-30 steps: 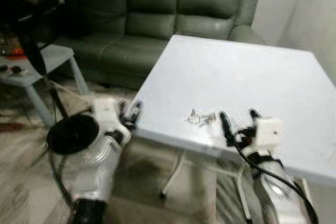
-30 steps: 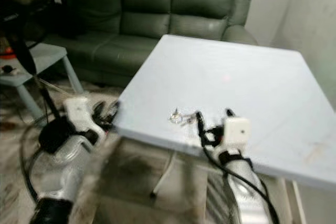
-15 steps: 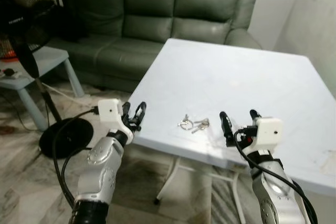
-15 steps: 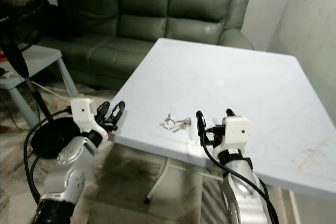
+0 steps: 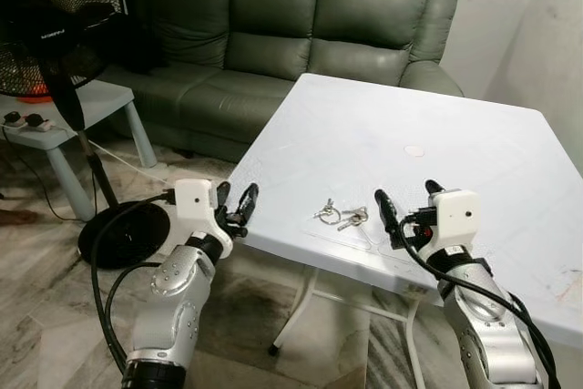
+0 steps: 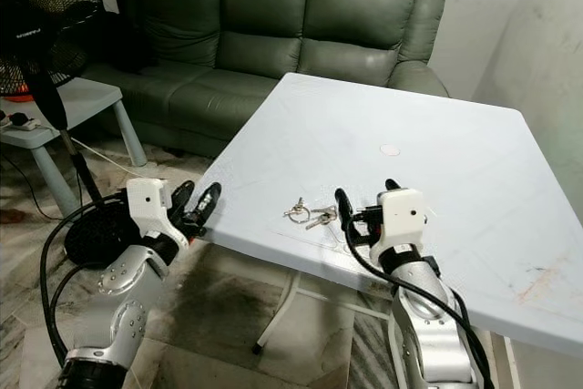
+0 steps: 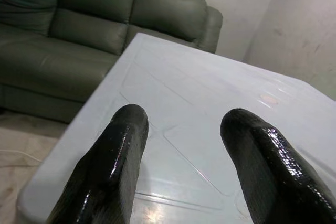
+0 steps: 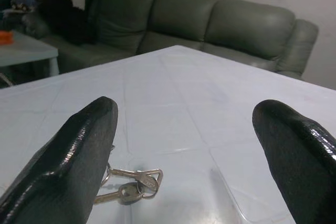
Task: Hang keys on a hook
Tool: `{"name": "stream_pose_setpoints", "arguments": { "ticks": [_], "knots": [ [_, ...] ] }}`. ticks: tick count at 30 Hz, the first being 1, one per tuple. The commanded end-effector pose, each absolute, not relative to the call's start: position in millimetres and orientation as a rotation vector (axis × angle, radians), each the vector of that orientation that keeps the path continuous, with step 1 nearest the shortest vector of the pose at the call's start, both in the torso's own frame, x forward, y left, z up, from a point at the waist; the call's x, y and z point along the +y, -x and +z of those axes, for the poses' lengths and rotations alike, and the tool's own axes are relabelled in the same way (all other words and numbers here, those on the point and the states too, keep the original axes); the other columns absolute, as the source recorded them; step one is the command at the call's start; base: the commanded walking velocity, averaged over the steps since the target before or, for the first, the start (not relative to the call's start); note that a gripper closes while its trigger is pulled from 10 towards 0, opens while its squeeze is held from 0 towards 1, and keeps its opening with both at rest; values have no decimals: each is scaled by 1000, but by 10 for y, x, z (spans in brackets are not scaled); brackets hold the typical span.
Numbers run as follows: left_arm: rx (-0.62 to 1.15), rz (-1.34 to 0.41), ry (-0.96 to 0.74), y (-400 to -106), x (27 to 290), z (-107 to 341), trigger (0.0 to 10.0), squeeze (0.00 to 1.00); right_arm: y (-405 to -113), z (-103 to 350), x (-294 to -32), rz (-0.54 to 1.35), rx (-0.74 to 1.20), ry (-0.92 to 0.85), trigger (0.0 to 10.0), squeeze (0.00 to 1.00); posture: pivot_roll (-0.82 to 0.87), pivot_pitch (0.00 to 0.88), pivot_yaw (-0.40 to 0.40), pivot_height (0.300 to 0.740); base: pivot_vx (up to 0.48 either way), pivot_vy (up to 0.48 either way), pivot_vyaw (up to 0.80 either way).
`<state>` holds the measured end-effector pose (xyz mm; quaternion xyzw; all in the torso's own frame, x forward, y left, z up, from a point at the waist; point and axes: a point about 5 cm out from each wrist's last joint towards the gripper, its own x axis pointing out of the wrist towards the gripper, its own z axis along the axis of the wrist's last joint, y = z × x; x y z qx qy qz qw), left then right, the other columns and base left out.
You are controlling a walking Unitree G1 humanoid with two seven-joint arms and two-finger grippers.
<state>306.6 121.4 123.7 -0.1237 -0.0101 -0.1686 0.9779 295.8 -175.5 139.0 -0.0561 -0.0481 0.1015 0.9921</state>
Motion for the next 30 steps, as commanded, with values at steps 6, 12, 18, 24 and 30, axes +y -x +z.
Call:
{"name": "stream_pose_setpoints", "arguments": {
  "ticks": [6,12,18,24,30],
  "knots": [
    [-17,-360,236,-2970,1147,1257,10000,0,-3040,1430,-1710,226,-60,144,10000,0,9,7,-63,740,0,0,0],
    [-7,-360,244,-2896,1139,1259,10000,0,-3083,1437,-1621,231,-40,161,10000,0,20,46,-75,740,0,0,0],
    [0,-373,244,-2835,1118,1281,10000,0,-3142,1467,-1502,231,-5,151,10000,0,24,82,-84,740,0,0,0],
    [21,-387,243,-2745,1081,1272,10000,0,-3230,1516,-1435,210,15,161,10000,0,26,117,-93,740,0,0,0],
    [38,-381,252,-2670,1066,1268,10000,0,-3316,1541,-1346,210,42,143,10000,0,39,152,-105,740,0,0,0]
  ]
}}
